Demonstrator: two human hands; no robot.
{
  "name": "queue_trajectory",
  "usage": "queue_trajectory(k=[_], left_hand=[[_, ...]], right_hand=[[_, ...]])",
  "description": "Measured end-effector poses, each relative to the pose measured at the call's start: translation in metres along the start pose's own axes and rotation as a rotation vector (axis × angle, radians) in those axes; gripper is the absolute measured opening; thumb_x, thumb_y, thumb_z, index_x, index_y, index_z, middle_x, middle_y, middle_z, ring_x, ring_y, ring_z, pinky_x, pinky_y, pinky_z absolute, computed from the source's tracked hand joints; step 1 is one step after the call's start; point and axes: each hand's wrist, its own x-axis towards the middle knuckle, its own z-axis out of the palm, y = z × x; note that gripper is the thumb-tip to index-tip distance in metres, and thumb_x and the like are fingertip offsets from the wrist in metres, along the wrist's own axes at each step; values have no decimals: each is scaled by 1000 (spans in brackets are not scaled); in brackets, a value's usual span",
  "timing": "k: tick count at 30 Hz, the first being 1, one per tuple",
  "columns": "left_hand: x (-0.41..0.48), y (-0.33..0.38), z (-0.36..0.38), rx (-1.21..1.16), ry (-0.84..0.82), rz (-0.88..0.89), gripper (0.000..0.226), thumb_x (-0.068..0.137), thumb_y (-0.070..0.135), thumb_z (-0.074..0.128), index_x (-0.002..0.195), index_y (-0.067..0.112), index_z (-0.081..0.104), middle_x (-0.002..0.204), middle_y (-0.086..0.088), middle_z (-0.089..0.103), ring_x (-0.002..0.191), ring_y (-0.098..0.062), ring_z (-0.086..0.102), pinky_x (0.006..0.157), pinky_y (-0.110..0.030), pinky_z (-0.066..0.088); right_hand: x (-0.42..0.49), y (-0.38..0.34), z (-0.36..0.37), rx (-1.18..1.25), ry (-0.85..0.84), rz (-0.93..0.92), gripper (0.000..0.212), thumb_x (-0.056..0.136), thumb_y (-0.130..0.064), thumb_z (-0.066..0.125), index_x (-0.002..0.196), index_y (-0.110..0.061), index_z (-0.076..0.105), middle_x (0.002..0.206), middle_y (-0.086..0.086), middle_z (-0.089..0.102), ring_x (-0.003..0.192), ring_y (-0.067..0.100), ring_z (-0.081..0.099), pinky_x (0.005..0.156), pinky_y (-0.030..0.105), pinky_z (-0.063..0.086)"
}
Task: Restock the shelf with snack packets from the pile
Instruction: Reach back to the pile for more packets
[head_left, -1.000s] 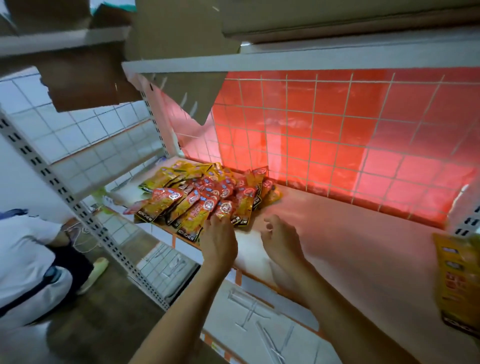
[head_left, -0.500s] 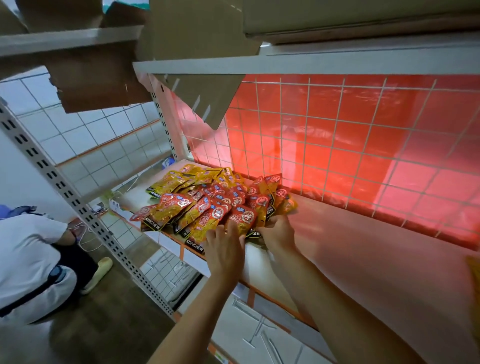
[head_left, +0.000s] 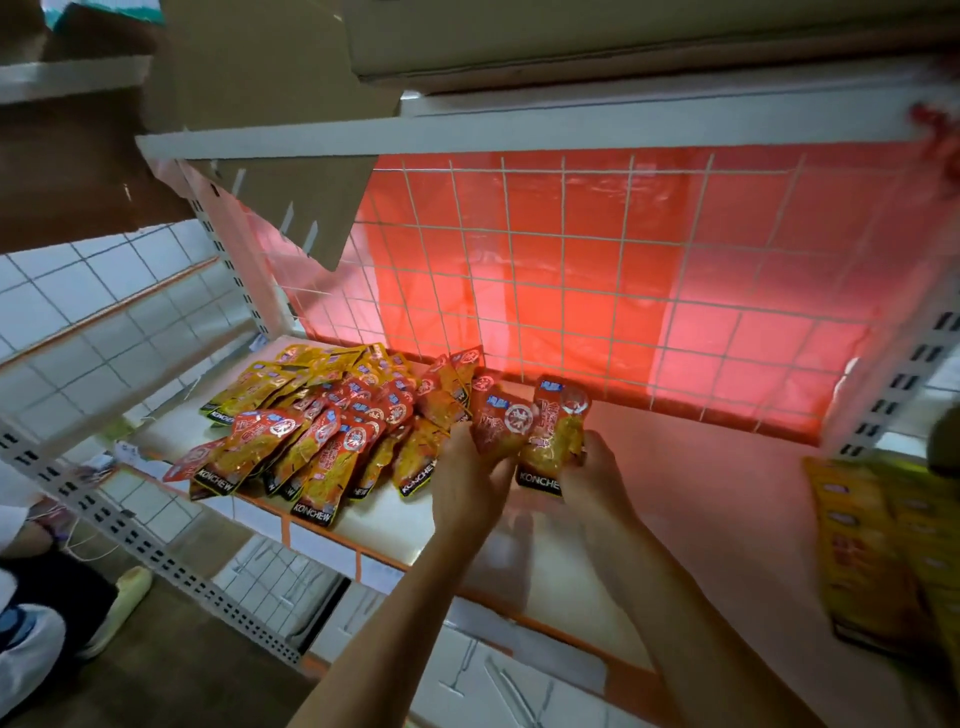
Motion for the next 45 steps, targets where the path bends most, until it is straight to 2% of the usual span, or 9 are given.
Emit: queue_trajectory(k=[10, 14, 19, 23, 27, 30, 35, 41, 45], left_hand=[[-30, 90, 72, -608, -337, -197, 13, 91, 25, 62, 91, 13, 58, 90, -13, 67, 82, -31, 67, 69, -47, 60], [-48, 127, 95, -667, -455, -188, 12, 91, 23, 63, 96, 12, 62, 87, -8, 71, 72, -21, 71, 57, -35, 58], [-72, 166, 122, -633, -534, -107, 5, 89, 20, 65, 92, 17, 66, 94, -8, 71, 86, -28, 69, 76, -44, 57], [-96, 196, 140, -609, -604, -10, 6, 87, 27, 67, 92, 25, 65, 98, -4, 69, 89, -23, 67, 78, -41, 57], [-121, 223, 153, -641, -666, 5, 10, 83, 34, 71, 91, 28, 68, 95, -2, 72, 85, -19, 69, 79, -39, 58], [-138, 245, 165, -619, -671, 32, 8, 82, 33, 72, 87, 27, 70, 90, 1, 73, 86, -19, 69, 83, -40, 56], [-172, 286, 197, -678, -649, 68, 12, 82, 27, 72, 71, 30, 71, 72, 10, 72, 70, -5, 67, 60, -22, 54], [-224, 341, 257, -721, -658, 52, 27, 87, 16, 67, 67, 34, 74, 67, 12, 70, 69, -6, 63, 71, -32, 53], [-252, 377, 295, -707, -703, -14, 17, 88, 9, 65, 78, 19, 74, 68, 7, 69, 68, -12, 64, 74, -33, 55]], right_hand=[[-17, -5, -125, 69, 210, -87, 16, 76, -22, 59, 90, -18, 63, 92, 3, 69, 91, 27, 63, 82, 48, 51], [-31, 2, -167, 127, 360, -115, 12, 85, -25, 60, 74, -20, 59, 75, -2, 63, 76, 19, 59, 68, 34, 44], [-57, 11, -220, 74, 483, -131, 22, 86, -30, 64, 67, -24, 55, 63, -11, 57, 63, 4, 52, 58, 27, 37], [-80, 22, -257, 64, 547, -163, 11, 89, -30, 62, 90, -20, 64, 83, -5, 68, 78, 11, 63, 69, 30, 47], [-92, 32, -293, -8, 692, -164, 16, 89, -26, 61, 74, -27, 54, 70, -15, 58, 64, -2, 53, 53, 12, 36], [-93, 43, -324, -21, 732, -134, 8, 88, -29, 61, 89, -28, 53, 77, -19, 55, 69, -5, 52, 56, 15, 35], [-98, 56, -391, -74, 787, -117, 30, 87, -31, 63, 113, -19, 57, 89, -10, 54, 74, 5, 50, 67, 23, 36], [-109, 78, -489, -138, 761, -125, 31, 87, -28, 64, 114, -12, 61, 100, 3, 65, 82, 13, 55, 66, 23, 34], [-114, 87, -542, -166, 734, -132, 20, 88, -24, 61, 107, -18, 61, 82, -11, 61, 79, 13, 60, 56, 19, 34]])
